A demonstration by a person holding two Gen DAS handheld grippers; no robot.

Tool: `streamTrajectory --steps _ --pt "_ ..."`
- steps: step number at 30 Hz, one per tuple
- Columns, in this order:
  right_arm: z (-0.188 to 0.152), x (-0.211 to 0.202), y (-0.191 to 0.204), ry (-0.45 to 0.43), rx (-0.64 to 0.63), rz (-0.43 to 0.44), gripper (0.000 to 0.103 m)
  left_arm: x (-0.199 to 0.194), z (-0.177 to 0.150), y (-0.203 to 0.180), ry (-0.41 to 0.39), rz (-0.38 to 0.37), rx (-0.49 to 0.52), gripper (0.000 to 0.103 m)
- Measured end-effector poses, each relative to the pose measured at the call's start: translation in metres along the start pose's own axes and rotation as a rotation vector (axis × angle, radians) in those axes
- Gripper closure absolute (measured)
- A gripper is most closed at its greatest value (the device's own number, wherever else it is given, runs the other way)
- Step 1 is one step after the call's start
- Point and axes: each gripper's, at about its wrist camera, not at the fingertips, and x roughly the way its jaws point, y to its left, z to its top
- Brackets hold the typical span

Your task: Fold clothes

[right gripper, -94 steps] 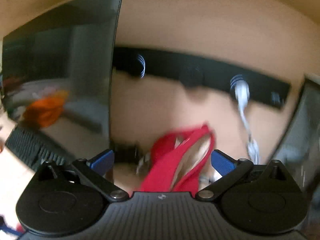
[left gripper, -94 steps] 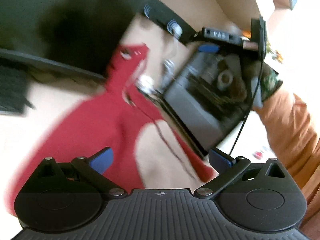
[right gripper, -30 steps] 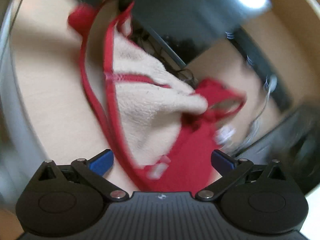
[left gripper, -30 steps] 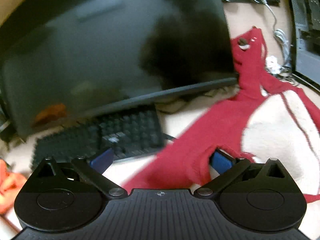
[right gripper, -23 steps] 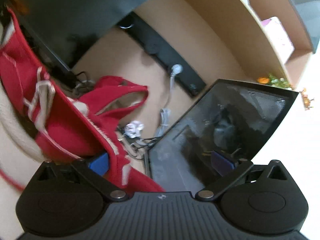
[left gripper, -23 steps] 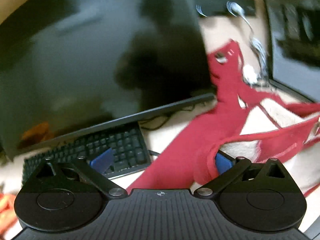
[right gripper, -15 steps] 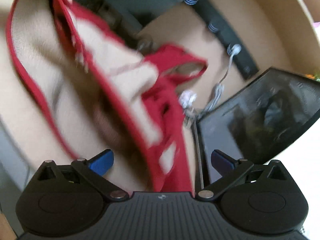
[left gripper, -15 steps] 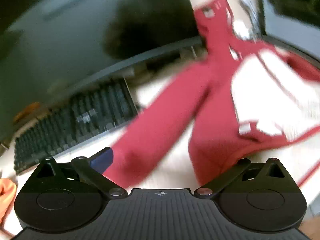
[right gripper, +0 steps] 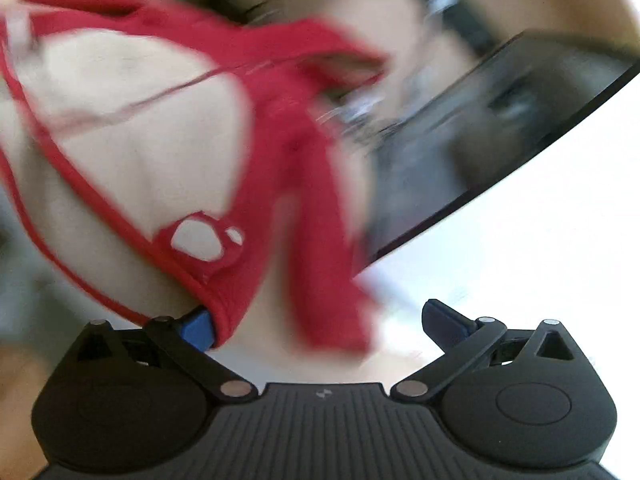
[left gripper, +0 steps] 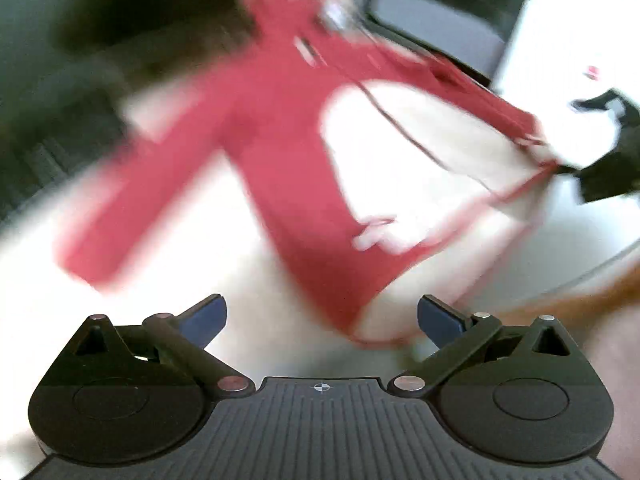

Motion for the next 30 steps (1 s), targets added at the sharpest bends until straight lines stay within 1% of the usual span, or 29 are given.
streamTrajectory --steps 1,3,5,7,8,9,10,12,13,14,16,17,18,20,22,23,24,27,28,29,30 --pt "-0.009 -0.010 0.004 0.004 0.018 0.062 0.000 -0.002 -0.004 0.001 -0.005 -0.066 -0.014 0.000" --pt "-0.018 -0.034 -0.003 -0.027 0.116 0.153 0.000 -0.012 0.005 0.007 -0.076 -0.173 -0.043 0.000" --pt "-0.013 -0.045 -0.020 -0.082 0.244 0.174 0.000 -0.015 0.029 0.016 -0.177 -0.252 -0.108 0.000" --pt "0.003 -0.040 -0.046 -0.163 0.375 0.190 0.000 -0.003 0.059 0.018 -0.258 -0.280 -0.191 0.000" --pt "0.014 -0.033 -0.058 -0.208 0.436 0.207 0.000 0.009 0.077 0.018 -0.302 -0.268 -0.222 0.000" --pt "0.028 -0.023 -0.067 -0.249 0.486 0.250 0.000 0.022 0.095 0.016 -0.347 -0.251 -0.250 0.000" --pt "0.043 -0.009 -0.073 -0.280 0.527 0.305 0.000 0.038 0.109 0.016 -0.370 -0.207 -0.280 0.000" --pt "0.076 0.025 -0.083 -0.341 0.605 0.415 0.000 0.071 0.134 0.014 -0.407 -0.108 -0.340 0.000" --pt "0.091 0.044 -0.083 -0.359 0.640 0.465 0.000 0.086 0.141 0.016 -0.404 -0.070 -0.365 0.000" --pt "0.106 0.064 -0.082 -0.356 0.669 0.506 0.000 0.100 0.146 0.018 -0.396 -0.033 -0.389 0.000" --pt "0.135 0.102 -0.081 -0.348 0.724 0.585 0.000 0.120 0.143 0.017 -0.368 0.032 -0.436 0.000" --pt "0.144 0.117 -0.079 -0.332 0.742 0.615 0.000 0.126 0.137 0.019 -0.351 0.062 -0.460 0.000" --pt "0.150 0.131 -0.077 -0.313 0.761 0.643 0.000 0.126 0.130 0.016 -0.358 0.081 -0.456 0.000" --pt "0.146 0.158 -0.070 -0.250 0.801 0.691 0.000 0.122 0.115 0.007 -0.384 0.112 -0.434 0.000" --pt "0.134 0.184 -0.057 -0.160 0.862 0.750 0.000 0.119 0.100 -0.002 -0.411 0.144 -0.412 0.000" --pt "0.130 0.191 -0.051 -0.136 0.876 0.773 0.000 0.116 0.092 -0.007 -0.405 0.165 -0.396 0.000" --pt "0.128 0.188 -0.045 -0.173 0.847 0.751 0.000 0.113 0.084 -0.013 -0.394 0.188 -0.378 0.000" --pt "0.134 0.175 -0.024 -0.180 0.717 0.719 0.000 0.103 0.055 -0.024 -0.371 0.252 -0.329 0.000" --pt "0.136 0.171 -0.018 -0.182 0.680 0.713 0.000 0.101 0.051 -0.024 -0.362 0.256 -0.334 0.000" --pt "0.138 0.169 -0.014 -0.185 0.667 0.728 0.000 0.099 0.048 -0.024 -0.351 0.259 -0.341 0.000" --pt "0.140 0.168 -0.011 -0.188 0.654 0.742 0.000 0.096 0.046 -0.021 -0.343 0.243 -0.354 0.000"
